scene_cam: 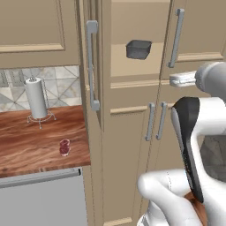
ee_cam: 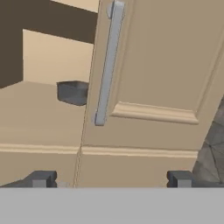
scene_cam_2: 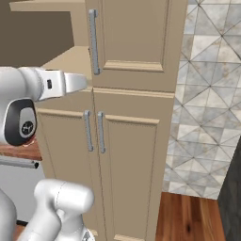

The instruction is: Retrieve the tupperware from the cabinet, then place the raw meat into the tupperware to avoid contamination.

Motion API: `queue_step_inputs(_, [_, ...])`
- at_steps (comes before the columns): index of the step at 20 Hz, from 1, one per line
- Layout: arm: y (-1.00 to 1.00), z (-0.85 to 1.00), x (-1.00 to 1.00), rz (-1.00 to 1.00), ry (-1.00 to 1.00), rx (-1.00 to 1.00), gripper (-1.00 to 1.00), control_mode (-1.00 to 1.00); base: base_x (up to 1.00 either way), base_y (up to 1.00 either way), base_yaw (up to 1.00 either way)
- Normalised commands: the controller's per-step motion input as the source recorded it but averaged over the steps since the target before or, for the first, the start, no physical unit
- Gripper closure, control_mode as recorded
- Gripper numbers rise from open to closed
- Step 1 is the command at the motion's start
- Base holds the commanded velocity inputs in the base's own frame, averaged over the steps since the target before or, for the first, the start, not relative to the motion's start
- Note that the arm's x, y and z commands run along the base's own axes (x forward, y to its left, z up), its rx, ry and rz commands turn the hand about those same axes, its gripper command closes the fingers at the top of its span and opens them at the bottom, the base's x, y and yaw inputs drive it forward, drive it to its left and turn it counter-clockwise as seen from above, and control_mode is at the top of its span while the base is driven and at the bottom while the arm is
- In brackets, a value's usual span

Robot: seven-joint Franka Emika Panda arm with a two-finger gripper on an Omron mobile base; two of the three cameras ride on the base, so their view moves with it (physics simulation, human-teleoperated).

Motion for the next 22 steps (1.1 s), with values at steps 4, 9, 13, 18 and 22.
queue_step_inputs(4, [0.0, 0.44, 0.08, -0.05, 0.0, 0.17, -1.0, -1.0, 0.0, 0.0, 0.0])
queue_step_inputs(9, [-0.01, 0.29, 0.21, 0.0, 0.1, 0.21, -1.0, -1.0, 0.0, 0.0, 0.0])
queue_step_inputs(13, [0.0, 0.08, 0.35, 0.0, 0.21, 0.09, -1.0, -1.0, 0.0, 0.0, 0.0])
queue_step_inputs(18, [-0.1, -0.03, 0.29, 0.0, 0.06, 0.04, -1.0, -1.0, 0.0, 0.0, 0.0])
queue_step_inputs(22, [-0.16, -0.08, 0.22, 0.0, -0.01, 0.05, -1.0, -1.0, 0.0, 0.0, 0.0])
